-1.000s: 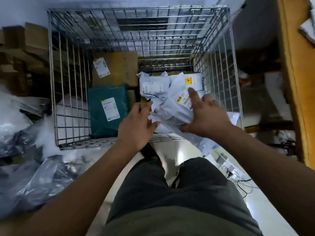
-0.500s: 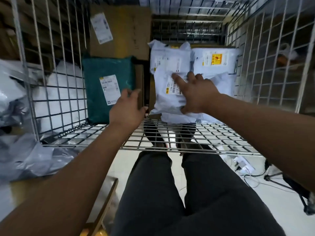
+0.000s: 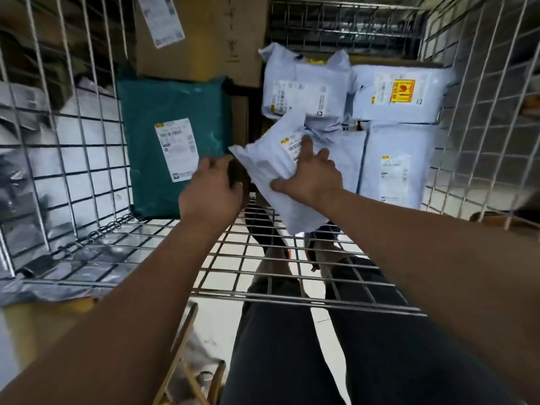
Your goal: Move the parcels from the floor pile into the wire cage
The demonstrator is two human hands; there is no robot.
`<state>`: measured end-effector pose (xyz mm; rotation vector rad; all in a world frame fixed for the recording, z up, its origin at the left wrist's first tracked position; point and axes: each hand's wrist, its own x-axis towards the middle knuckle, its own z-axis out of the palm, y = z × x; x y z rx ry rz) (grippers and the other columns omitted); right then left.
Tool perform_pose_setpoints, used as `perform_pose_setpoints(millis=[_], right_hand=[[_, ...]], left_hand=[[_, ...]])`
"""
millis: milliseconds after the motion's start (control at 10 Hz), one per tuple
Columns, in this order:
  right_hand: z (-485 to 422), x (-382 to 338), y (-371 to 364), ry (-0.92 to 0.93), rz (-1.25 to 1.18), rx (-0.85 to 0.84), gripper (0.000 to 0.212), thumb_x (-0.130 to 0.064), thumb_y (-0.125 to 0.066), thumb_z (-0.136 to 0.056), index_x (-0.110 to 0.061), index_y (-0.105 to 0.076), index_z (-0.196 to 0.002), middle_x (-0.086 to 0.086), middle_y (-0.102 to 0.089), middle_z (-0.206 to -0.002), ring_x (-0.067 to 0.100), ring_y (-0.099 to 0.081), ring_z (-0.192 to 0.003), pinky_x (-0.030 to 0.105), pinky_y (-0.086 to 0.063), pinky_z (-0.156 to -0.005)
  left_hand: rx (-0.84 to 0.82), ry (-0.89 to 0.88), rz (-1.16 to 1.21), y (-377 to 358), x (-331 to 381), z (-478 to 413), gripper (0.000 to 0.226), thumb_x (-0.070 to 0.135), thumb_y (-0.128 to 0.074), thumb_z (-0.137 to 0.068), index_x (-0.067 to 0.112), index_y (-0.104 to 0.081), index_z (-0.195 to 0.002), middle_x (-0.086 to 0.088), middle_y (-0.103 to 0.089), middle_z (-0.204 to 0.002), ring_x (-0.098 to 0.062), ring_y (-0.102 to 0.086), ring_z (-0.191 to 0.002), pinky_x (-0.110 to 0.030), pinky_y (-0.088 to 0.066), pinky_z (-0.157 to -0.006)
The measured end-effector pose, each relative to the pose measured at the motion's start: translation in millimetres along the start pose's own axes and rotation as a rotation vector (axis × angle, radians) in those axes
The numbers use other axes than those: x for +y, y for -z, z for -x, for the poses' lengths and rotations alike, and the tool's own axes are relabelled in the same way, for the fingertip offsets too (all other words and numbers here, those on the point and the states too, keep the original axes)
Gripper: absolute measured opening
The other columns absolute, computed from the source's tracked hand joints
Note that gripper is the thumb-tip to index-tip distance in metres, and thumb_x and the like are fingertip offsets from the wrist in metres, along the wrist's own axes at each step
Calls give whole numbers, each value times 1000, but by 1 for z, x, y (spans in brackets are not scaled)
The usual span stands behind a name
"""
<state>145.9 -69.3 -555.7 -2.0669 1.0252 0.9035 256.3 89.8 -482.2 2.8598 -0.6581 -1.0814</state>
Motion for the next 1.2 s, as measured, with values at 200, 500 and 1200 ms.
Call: perform_pose_setpoints(millis=[200, 500, 1200], right_hand=[[-26, -63, -33, -266, -402, -26, 131, -73, -69, -75, -16, 14, -159, 30, -15, -159, 46, -31, -142, 52, -32, -116], [-40, -92, -75, -320, -466, 124, 123, -65, -64, -86, -10, 19, -158, 29, -10, -157, 48, -27, -141, 55, -34, -109], [-7, -48, -37, -14, -348, 227, 117, -74, -72, -74, -26, -10, -162, 18, -22, -159, 38, -27, -145, 54, -32, -115]], left_hand=[[37, -9, 2, 11, -30, -14, 53, 34, -58, -95, 31, -46, -147, -5, -43, -144, -36, -60, -114, -46, -51, -87], [3, -72, 0, 13, -52, -23, 53, 33, -57, -97, 30, -44, -148, -3, -43, -142, -34, -60, -113, -46, -53, -87], [-55, -271, -75, -3, -25, -17, 59, 37, -57, -96, 29, -40, -153, -7, -47, -143, -30, -54, -124, -42, -50, -89]])
